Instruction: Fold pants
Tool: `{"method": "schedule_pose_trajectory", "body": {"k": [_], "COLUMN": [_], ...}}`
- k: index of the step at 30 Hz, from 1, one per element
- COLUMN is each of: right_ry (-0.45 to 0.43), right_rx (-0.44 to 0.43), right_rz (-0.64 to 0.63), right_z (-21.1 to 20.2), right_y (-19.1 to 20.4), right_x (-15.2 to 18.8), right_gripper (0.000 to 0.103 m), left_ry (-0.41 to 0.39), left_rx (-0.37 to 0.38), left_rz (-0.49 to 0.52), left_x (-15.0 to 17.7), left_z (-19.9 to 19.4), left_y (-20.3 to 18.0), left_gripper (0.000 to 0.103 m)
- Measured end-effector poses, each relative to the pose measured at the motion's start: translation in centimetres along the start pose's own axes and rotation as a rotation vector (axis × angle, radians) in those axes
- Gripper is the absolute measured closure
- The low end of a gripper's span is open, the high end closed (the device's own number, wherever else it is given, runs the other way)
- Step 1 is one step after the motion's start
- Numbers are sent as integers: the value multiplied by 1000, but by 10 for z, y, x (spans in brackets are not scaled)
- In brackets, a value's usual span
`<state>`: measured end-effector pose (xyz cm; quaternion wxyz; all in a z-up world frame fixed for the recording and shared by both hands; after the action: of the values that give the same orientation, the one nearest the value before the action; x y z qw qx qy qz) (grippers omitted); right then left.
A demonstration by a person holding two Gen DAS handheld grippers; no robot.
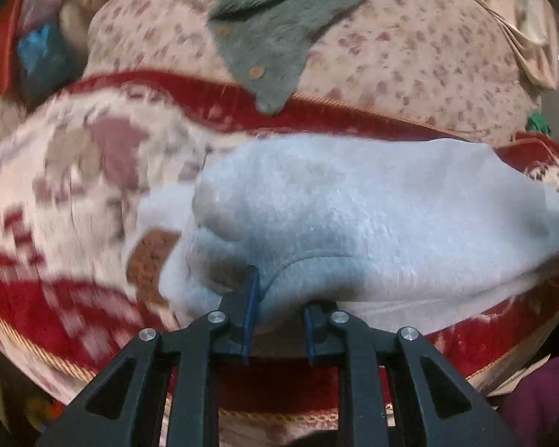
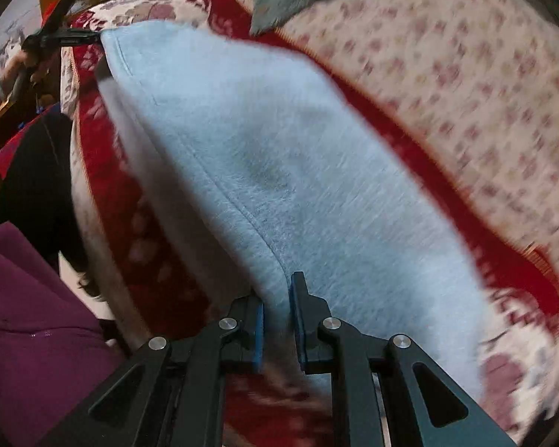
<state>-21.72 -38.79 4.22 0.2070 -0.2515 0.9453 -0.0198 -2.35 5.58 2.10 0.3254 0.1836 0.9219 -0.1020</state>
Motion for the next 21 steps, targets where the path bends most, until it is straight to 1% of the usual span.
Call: {"method": "schedule_pose_trajectory", "body": {"k": [2,4,5,7,10,12,14,16,17,18,19,20,21], "right_ry": [-6,-18,-15,9,47,20,11,2,-3,-10,-26,-42,-60], "right_rx": [-12,-61,-61,-57,-61,-46,-64,-78,-91,-98,-106,-110,-103], "right_rz": [-7,29,33,20,6,2,14,32,47,61,76,85,100], "right_z": [-8,-20,-21,-12,12,15,10,2,-4,-8,-15,-20,-25], "right_y": [8,7,7,12,19,18,16,13,13,12,12,11,9], "right_x": [3,4,6,16,26,25,24,23,24,24,23,22,20], "right_gripper": [90,90,90,90,88,85,82,74,61,41,33,29,29], "left_ry": [-23,-41,-44,-41,-17,-25,-23,-24,-29,-31,-35,-47,-62], "left_rx": [28,37,45,57,53,57,46,20,10,4,3,5,10], "left_rz": [-55,-87,-101,-122,-137,-153,-149,-132,-122,-114,-112,-114,-124], "left_x": [4,6,9,16,26,26,24,21,19,17,16,14,13], "left_z": [-4,-9,-9,-8,-1,-5,-11,-16,-20,-24,-29,-33,-37], "left_y": [4,8,10,12,13,13,11,8,4,1,0,-1,1], "left_gripper": [83,83,83,83,82,81,80,78,71,62,38,29,27]}}
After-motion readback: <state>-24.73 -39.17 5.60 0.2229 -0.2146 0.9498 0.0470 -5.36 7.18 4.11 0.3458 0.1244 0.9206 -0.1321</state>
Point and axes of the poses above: each gripper's, at about its wrist camera, not at the fingertips, and z roughly the way its jaws point, y to its left, x to its underside, the point moved 8 cm from there along z, roughly the way its jaws point, and after that the axes turned 2 degrees about z, right-handed, at the moved point
